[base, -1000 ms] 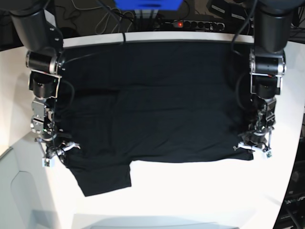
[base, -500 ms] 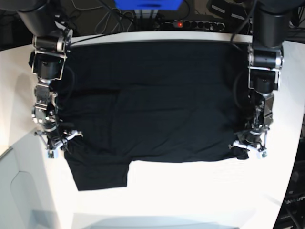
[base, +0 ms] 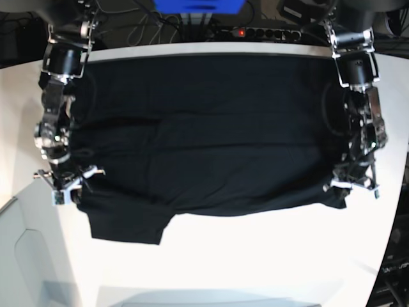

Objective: Fold the T-shirt properly
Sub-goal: 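Lift the hem and fold it toward the collar with both grippers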

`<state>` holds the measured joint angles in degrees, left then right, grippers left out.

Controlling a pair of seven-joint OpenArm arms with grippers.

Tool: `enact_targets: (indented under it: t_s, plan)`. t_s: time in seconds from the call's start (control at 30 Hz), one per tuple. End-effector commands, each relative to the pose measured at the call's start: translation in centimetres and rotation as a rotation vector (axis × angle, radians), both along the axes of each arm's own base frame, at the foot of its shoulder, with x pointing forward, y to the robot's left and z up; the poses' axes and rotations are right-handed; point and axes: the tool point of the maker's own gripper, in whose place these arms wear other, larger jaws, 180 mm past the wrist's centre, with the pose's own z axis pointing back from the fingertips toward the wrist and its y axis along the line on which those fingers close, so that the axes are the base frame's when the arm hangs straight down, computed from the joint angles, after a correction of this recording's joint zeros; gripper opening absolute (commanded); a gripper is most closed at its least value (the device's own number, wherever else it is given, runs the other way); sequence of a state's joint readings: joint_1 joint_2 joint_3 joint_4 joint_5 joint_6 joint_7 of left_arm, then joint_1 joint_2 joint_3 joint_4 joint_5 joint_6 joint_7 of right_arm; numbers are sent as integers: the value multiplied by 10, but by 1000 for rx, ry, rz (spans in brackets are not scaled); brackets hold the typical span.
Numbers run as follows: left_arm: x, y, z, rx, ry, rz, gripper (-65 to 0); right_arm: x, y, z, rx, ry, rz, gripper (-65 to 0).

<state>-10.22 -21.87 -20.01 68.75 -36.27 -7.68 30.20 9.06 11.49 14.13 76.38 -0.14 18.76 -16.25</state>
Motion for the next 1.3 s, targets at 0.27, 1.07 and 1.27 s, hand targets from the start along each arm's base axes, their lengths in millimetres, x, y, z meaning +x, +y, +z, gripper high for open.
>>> enact_targets:
  t_s: [0.27, 1.07, 1.27]
  plan:
    - [-43, 20, 23, 5, -38, 62, -650, -36, -16, 28, 17, -35, 8, -650]
    - [-103, 22, -7, -28, 42, 132, -247, -79, -17, -14, 1, 145, 22, -626]
    - [-91, 37, 9, -27, -6, 174, -255, -76, -11, 1, -14, 105, 36, -481]
